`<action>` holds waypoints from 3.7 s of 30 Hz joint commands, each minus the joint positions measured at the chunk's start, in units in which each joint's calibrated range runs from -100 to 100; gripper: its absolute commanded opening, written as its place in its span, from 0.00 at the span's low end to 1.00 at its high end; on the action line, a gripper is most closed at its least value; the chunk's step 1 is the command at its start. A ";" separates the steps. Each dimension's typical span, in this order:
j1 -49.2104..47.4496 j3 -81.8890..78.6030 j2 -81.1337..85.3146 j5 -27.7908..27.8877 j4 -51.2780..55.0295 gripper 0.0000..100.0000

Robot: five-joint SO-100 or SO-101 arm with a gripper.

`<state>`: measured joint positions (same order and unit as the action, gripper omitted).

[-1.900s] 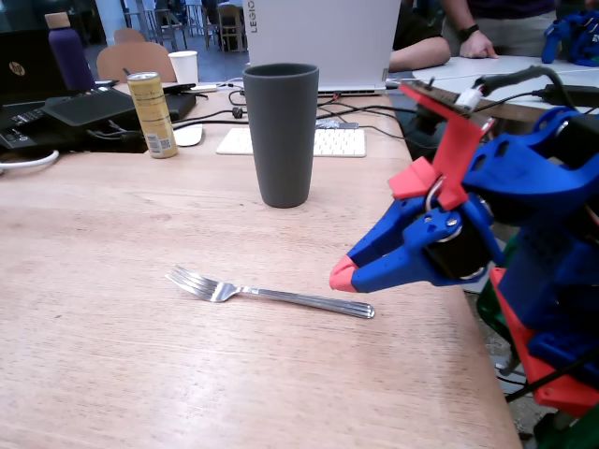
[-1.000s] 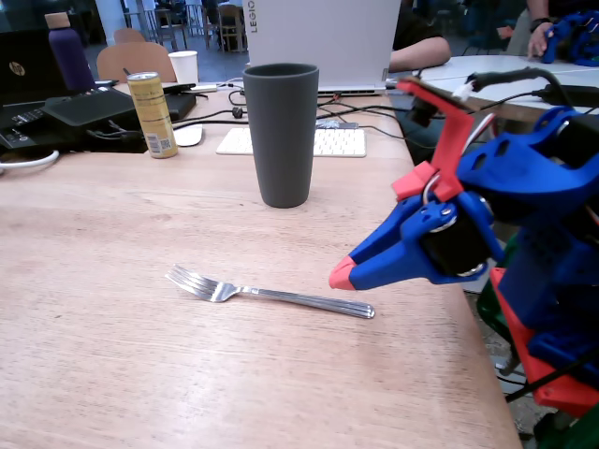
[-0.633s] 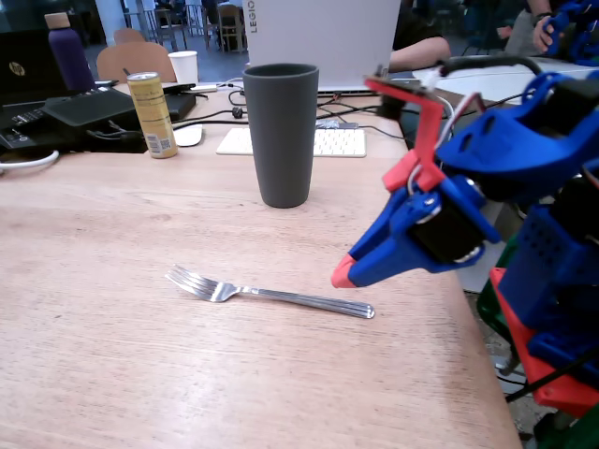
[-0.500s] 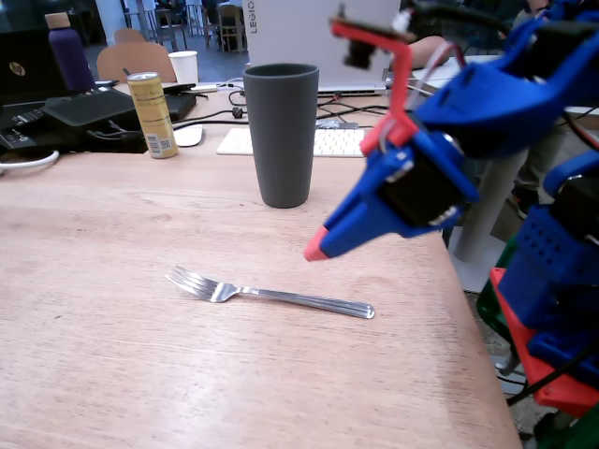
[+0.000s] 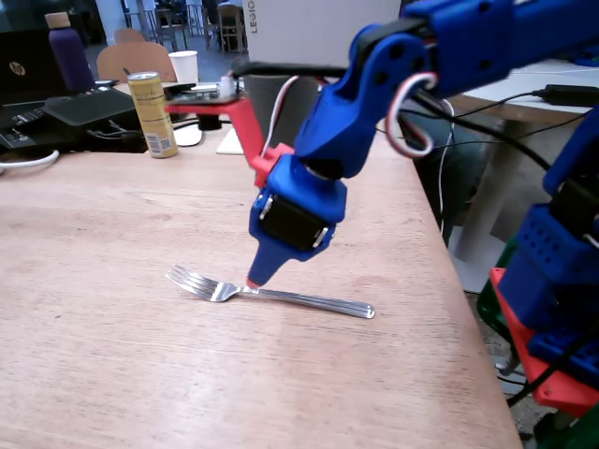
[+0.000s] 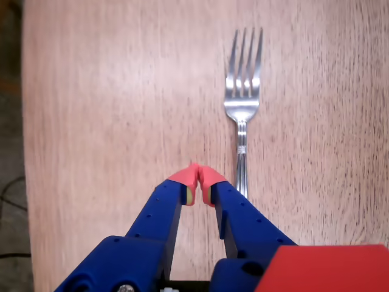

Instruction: Grab the fork and place it in gray glass

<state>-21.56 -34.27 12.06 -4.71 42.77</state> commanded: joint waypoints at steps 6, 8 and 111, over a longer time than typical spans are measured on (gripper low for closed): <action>8.53 4.68 -0.91 0.29 0.33 0.00; 7.85 5.34 -0.83 0.29 3.20 0.00; 12.76 28.08 -27.24 8.30 13.22 0.24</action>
<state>-8.50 -8.48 -15.78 3.49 56.44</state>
